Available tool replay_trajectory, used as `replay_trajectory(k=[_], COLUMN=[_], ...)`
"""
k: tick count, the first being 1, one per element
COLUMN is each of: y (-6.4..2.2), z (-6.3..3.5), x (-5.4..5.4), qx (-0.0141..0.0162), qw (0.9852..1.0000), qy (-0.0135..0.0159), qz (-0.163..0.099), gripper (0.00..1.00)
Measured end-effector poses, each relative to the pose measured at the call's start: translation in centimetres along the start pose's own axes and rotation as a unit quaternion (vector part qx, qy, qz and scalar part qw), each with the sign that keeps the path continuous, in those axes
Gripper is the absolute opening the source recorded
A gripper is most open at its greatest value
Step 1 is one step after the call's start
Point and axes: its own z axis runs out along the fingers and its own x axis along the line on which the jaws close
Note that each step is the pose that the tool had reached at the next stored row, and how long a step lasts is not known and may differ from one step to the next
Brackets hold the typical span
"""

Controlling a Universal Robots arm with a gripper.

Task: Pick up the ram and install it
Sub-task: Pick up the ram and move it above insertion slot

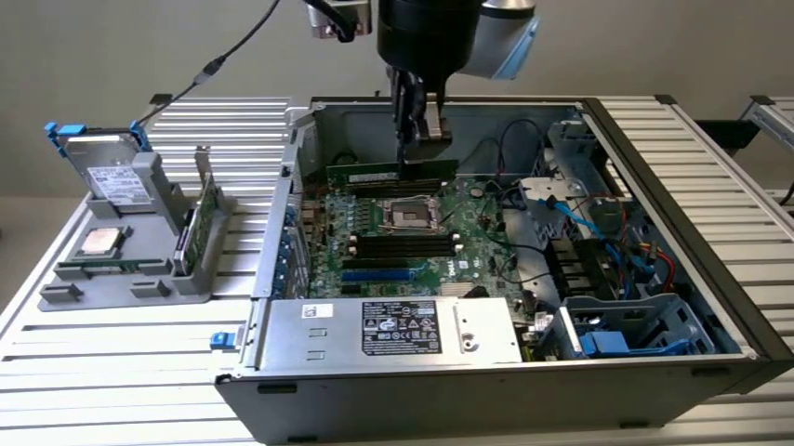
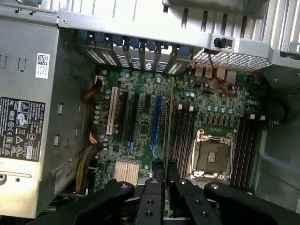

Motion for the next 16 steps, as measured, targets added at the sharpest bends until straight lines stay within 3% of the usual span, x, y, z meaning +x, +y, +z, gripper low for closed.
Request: replay_trajectory(k=[12, 16], y=[-3.04, -3.51], z=[1.73, 2.45], x=[0.1, -0.1], qx=[0.0004, 0.0005], qw=[0.9999, 0.9999], qy=[-0.0005, -0.0007], qz=[0.013, 0.017], gripper=[0.13, 0.13])
